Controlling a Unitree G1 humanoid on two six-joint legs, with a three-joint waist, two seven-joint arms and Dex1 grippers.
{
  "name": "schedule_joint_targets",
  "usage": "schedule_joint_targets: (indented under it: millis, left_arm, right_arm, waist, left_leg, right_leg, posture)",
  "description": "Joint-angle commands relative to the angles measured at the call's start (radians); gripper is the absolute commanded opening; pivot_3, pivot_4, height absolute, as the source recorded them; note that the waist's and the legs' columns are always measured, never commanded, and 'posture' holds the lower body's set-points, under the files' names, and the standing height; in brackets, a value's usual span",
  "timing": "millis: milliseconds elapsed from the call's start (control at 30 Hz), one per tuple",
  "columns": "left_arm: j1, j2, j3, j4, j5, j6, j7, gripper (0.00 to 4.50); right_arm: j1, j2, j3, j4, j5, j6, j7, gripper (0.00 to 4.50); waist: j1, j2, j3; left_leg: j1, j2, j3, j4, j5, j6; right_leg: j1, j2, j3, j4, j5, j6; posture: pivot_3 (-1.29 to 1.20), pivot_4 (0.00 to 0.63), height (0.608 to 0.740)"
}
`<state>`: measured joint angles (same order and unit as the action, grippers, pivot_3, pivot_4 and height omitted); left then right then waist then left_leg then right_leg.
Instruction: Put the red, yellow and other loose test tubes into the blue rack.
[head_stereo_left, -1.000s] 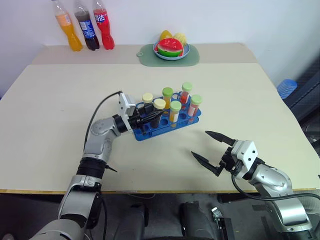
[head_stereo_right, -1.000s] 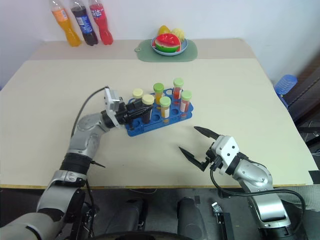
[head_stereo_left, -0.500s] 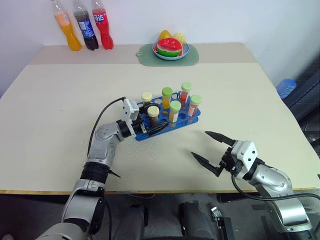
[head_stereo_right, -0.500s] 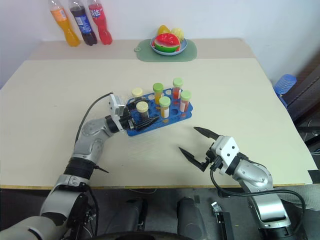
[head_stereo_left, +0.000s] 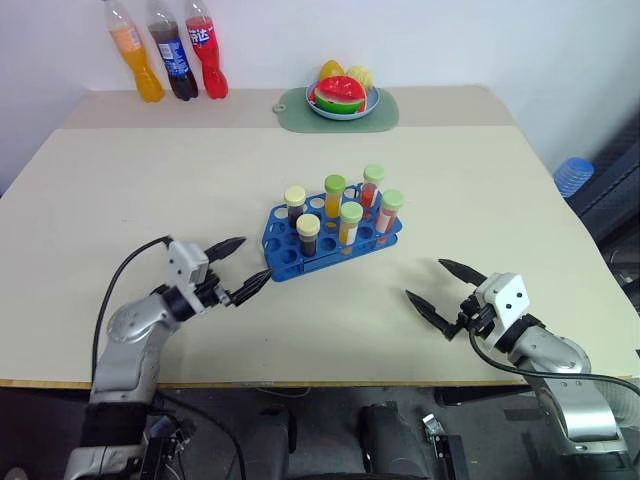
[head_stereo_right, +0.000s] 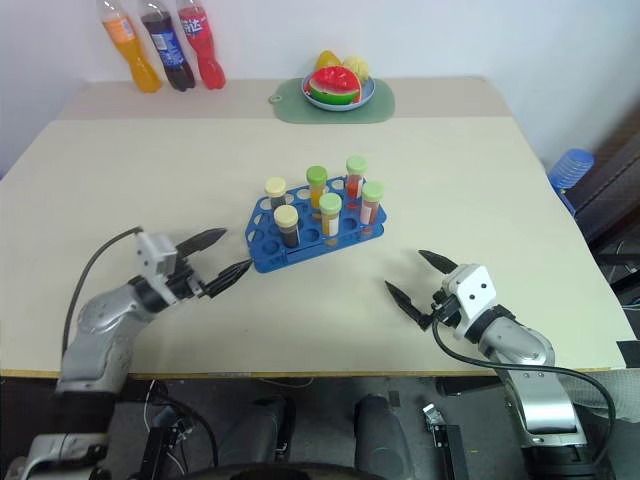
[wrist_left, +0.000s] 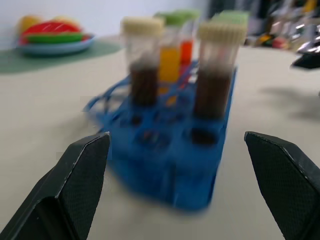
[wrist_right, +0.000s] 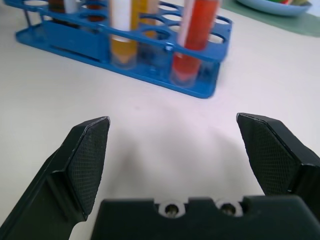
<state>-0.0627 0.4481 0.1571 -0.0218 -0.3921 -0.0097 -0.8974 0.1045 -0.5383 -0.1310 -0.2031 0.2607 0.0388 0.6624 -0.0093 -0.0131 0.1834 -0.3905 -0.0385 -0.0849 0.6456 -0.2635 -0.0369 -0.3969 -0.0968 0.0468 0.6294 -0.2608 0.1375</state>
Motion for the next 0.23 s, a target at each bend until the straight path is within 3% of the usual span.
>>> schedule_joint_targets:
  millis: [33,233]
  left_arm:
    - [0.070,0.024,0.051,-0.093,0.002,-0.009,0.047,4.45]
    - [0.179,0.051,0.058,-0.183,-0.015,0.059,0.082,4.45]
  right_arm:
    - [0.002,-0.004,-0.043,-0.008,0.031,0.006,-0.001,4.50]
    - [0.003,-0.018,-0.067,-0.009,0.051,0.022,0.018,4.50]
  waist:
    - [0.000,0.000,0.000]
    - [-0.002,0.000,0.000]
  left_leg:
    - [0.000,0.000,0.000,0.000,0.000,0.000]
    - [0.000,0.000,0.000,0.000,0.000,0.000]
  right_leg:
    - [0.000,0.000,0.000,0.000,0.000,0.000]
    - [0.000,0.000,0.000,0.000,0.000,0.000]
  posture:
    - [0.00,0.150,0.740]
    - [0.00,0.150,0.740]
